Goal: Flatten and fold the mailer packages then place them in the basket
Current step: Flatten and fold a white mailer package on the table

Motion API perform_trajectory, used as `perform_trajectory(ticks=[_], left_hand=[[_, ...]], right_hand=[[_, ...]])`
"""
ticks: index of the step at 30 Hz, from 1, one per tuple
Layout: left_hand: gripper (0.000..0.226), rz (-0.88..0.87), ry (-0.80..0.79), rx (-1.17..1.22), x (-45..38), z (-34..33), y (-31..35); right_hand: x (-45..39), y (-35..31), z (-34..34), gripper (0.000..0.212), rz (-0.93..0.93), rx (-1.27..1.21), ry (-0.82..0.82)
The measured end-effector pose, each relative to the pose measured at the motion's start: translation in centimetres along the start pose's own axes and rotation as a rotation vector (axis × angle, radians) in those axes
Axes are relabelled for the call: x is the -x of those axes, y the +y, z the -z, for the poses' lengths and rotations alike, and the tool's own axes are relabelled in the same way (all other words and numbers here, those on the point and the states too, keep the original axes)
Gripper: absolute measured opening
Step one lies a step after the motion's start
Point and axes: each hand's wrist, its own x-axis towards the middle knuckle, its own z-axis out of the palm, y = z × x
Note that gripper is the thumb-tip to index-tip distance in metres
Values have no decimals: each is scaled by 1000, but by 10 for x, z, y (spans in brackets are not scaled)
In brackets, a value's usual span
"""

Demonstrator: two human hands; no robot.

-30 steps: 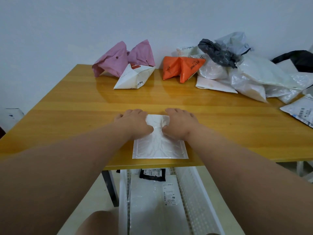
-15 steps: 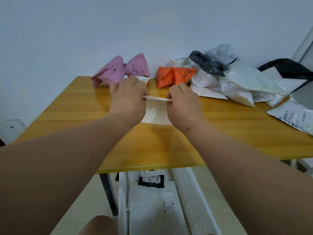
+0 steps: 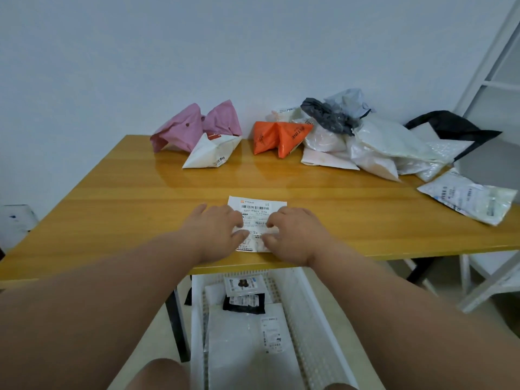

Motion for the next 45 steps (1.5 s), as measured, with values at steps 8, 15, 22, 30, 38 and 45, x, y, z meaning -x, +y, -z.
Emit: perform_trajectory(ticks=[8,15,22,30,38,45], left_hand=[[63,50,-237,-53,-12,-19,6],[63,76,-305,-112,-15,-17,8],[65,96,-302,-69,-17,-14,9],[53,129,-113,-158,-34,-4,14],[64,114,-86,-118,-47,-27,10],[63,152,-196,-87,-53,-27,9]], right_hand=[[-12,-7,-24,59,-21,34,-228],[-10,-8,-28,59,-31,20,-222],[-21,-9,-23,53,-69,-19,-169],[-39,-16,-26,33,-120,68,1],[-47,-1,-42,61,-147,7,-126],[-48,-1,-44,62,-148,-2,-128]])
